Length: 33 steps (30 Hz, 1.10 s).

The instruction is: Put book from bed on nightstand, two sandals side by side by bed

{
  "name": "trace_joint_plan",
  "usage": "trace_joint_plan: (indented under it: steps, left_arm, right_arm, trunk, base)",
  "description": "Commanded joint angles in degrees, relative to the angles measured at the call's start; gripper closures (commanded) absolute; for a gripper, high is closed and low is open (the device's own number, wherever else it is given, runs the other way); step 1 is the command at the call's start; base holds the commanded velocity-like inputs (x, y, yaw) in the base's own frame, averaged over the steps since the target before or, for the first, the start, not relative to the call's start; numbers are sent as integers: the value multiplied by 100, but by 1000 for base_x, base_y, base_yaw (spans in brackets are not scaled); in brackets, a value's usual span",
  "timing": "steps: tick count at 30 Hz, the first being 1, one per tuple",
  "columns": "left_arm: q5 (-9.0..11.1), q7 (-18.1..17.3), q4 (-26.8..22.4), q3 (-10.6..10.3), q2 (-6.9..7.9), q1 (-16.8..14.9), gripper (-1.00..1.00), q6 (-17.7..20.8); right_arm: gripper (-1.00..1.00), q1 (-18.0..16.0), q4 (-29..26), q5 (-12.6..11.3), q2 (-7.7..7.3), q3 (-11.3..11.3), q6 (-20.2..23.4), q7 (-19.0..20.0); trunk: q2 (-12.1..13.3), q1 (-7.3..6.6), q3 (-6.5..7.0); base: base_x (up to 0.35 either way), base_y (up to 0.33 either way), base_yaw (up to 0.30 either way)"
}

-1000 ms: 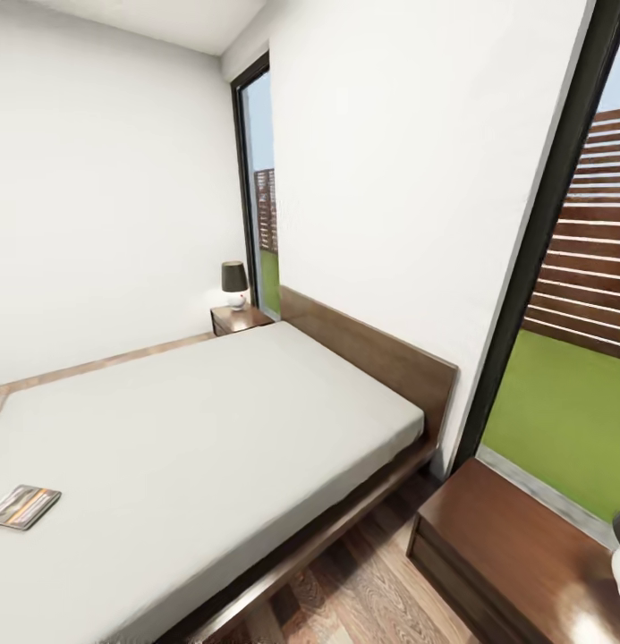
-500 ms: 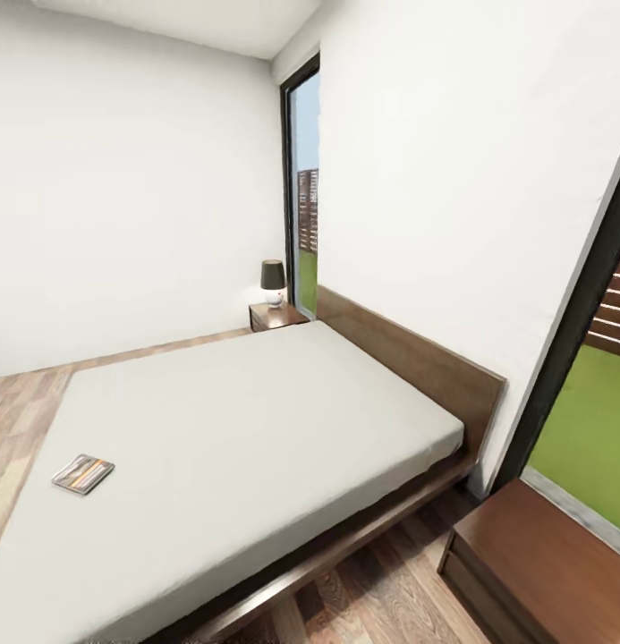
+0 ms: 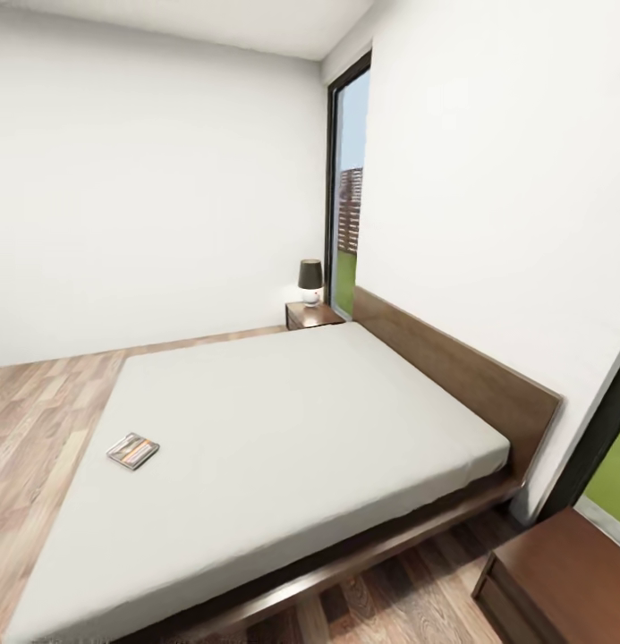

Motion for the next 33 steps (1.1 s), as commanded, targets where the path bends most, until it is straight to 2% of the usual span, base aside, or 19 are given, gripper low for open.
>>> trace_joint_plan:
  steps: [1, 33]
  left_arm:
    - [37, 28, 7, -50, -1, -7, 100, -21]
    - [36, 28, 7, -43, -1, -7, 100, -20]
  right_arm:
    - [100, -5, 9, -61, 0, 48, -28, -6]
    - [100, -5, 18, -61, 0, 48, -28, -6]
  trunk:
    - [-12, 3, -13]
    - [-12, 3, -13]
  base:
    - [0, 0, 290]
    - [0, 0, 290]
